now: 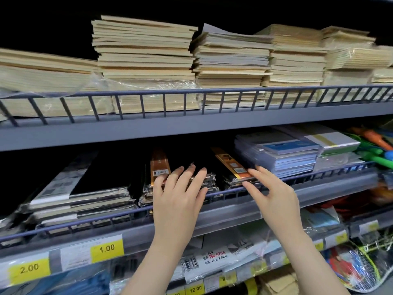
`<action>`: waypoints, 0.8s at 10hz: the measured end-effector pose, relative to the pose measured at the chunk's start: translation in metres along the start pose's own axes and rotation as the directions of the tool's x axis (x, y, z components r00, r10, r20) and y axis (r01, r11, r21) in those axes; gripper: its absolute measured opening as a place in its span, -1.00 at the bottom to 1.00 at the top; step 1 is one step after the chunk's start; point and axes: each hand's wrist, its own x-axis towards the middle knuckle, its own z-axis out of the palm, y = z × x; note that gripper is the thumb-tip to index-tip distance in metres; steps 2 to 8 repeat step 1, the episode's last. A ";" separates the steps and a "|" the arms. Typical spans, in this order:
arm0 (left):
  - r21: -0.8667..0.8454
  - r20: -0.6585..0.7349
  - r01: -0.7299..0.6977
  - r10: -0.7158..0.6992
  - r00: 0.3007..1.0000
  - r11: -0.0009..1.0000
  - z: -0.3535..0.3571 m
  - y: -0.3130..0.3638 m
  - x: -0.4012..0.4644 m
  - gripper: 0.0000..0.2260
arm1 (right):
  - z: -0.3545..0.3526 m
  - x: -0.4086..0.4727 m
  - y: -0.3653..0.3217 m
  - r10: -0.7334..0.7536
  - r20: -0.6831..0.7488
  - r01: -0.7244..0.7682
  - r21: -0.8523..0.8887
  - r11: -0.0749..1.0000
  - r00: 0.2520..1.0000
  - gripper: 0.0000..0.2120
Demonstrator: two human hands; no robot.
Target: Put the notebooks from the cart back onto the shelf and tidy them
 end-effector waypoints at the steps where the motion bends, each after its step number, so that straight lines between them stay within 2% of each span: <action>1: -0.112 0.038 0.055 -0.051 0.998 0.992 -0.008 0.001 0.006 -0.67 | -0.006 0.002 -0.021 -0.113 -0.020 0.114 0.054 0.992 0.993 -0.60; 8: -0.112 0.038 0.055 -0.051 0.998 0.992 -0.008 0.001 0.006 -0.67 | -0.006 0.002 -0.021 -0.113 -0.020 0.114 0.054 0.992 0.993 -0.60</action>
